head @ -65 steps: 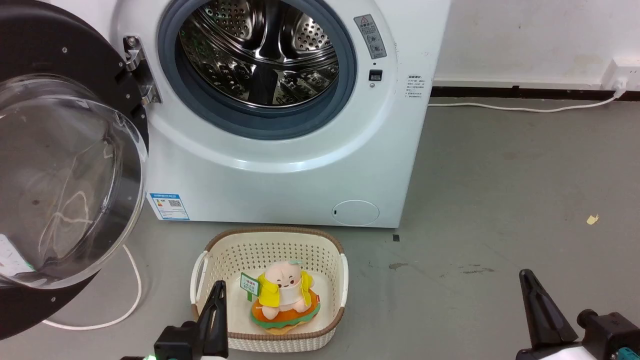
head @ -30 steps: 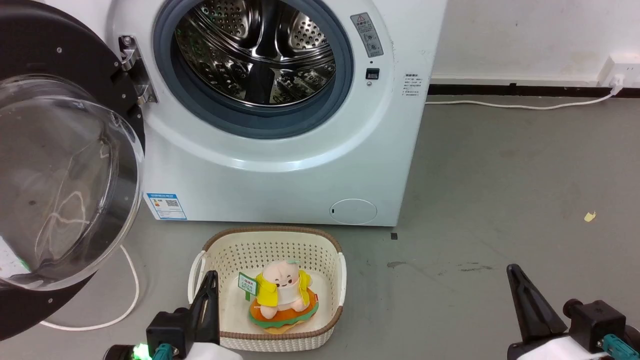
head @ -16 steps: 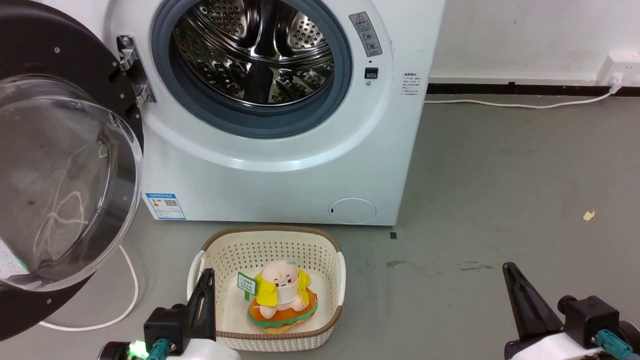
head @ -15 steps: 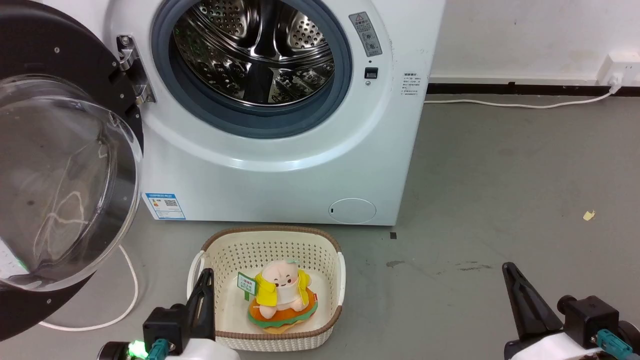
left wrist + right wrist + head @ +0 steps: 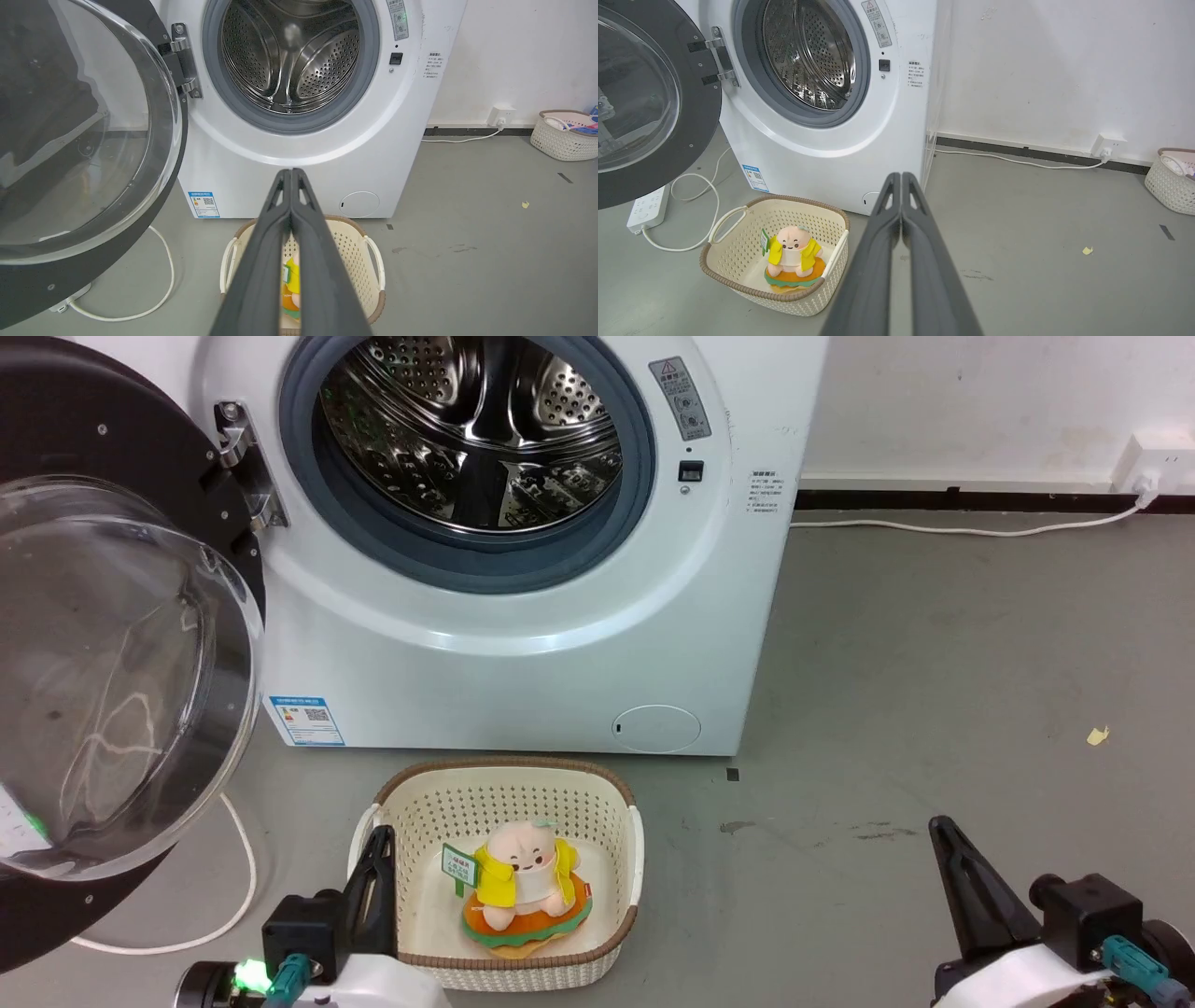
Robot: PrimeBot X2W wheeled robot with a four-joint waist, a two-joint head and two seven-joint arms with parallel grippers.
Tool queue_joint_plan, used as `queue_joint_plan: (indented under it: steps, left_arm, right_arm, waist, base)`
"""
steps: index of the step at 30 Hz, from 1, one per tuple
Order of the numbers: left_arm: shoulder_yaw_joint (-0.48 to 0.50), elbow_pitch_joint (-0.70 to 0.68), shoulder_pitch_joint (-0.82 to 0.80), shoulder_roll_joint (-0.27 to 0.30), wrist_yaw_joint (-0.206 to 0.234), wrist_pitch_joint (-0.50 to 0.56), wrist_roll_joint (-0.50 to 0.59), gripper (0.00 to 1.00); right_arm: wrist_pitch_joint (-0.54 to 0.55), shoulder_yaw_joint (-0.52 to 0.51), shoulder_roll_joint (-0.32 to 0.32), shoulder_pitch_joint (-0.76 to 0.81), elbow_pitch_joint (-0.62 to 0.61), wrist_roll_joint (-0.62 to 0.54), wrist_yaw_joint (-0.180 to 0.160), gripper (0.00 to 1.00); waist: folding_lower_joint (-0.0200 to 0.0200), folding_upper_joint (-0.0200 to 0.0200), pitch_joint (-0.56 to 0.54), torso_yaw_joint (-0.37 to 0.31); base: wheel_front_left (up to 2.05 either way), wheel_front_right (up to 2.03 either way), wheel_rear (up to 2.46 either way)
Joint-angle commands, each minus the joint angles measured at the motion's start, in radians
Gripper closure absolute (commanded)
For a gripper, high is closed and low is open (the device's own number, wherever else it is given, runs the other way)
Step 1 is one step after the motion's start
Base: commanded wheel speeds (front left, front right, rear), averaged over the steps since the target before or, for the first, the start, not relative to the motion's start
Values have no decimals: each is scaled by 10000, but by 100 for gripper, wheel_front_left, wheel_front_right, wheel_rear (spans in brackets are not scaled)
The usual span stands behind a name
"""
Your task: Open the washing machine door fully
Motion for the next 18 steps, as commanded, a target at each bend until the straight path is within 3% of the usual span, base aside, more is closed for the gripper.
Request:
queue_joint_plan:
  steps: [1,18]
  left_arm:
    - [104,-62,-130,-21,-65,74,126,100]
    - [552,-166,-263,-174,-407,473,485,100]
  right_arm:
    - [68,20,35,-123,25,-89,5,100]
    - [378,148,44,-323,35,-283,7,100]
  waist:
    - [0,0,2,-3]
    - [-1,0,27,-49]
  base:
    - [0,0,0]
    - [0,0,0]
